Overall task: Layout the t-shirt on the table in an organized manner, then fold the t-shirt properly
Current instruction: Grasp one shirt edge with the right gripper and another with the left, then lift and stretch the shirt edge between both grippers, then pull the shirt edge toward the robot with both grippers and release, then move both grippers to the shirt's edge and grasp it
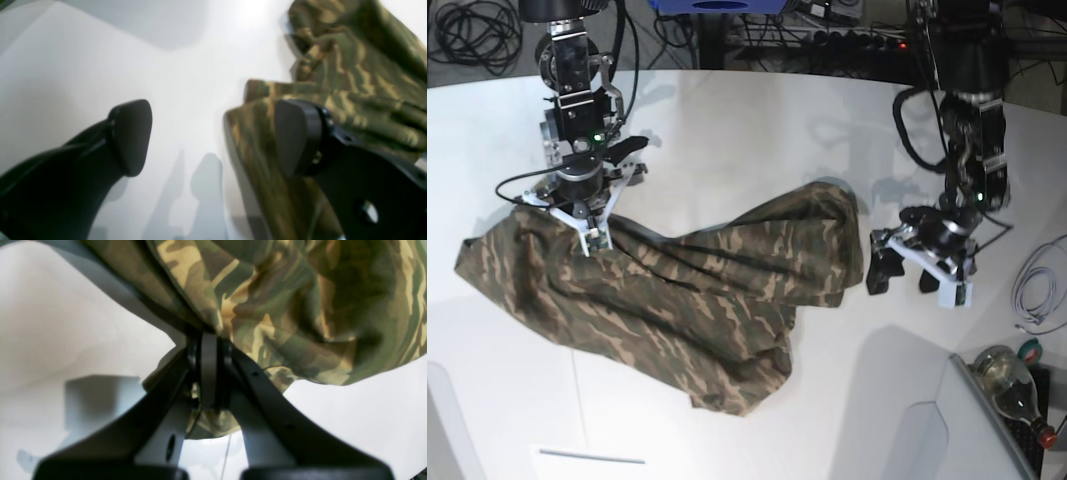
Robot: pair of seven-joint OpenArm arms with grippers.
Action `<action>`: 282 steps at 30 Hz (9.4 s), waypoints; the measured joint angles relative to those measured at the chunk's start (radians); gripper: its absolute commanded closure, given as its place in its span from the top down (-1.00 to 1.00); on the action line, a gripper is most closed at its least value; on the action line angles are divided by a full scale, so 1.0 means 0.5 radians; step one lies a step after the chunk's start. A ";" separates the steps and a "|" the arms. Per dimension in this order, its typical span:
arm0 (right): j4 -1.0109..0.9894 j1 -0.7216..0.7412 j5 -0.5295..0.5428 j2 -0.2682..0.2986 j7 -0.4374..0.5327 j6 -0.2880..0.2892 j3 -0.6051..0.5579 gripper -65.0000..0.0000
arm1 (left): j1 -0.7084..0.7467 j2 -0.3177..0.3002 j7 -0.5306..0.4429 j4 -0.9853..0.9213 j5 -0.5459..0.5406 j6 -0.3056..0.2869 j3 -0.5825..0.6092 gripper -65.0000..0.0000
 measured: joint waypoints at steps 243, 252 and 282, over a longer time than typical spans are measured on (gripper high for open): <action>0.154 -0.163 1.584 0.240 -0.156 0.613 1.505 0.54 | 0.293 0.124 0.463 -0.195 -0.719 -0.093 0.363 -1.00; -0.424 -0.072 1.958 0.435 -0.333 0.805 1.588 0.54 | 0.322 -0.070 0.500 -0.097 -0.694 -0.056 0.345 -1.00; -0.813 0.159 2.063 0.485 -0.445 1.270 1.391 -0.27 | 0.354 -0.182 0.520 0.079 -0.684 -0.049 0.343 -1.00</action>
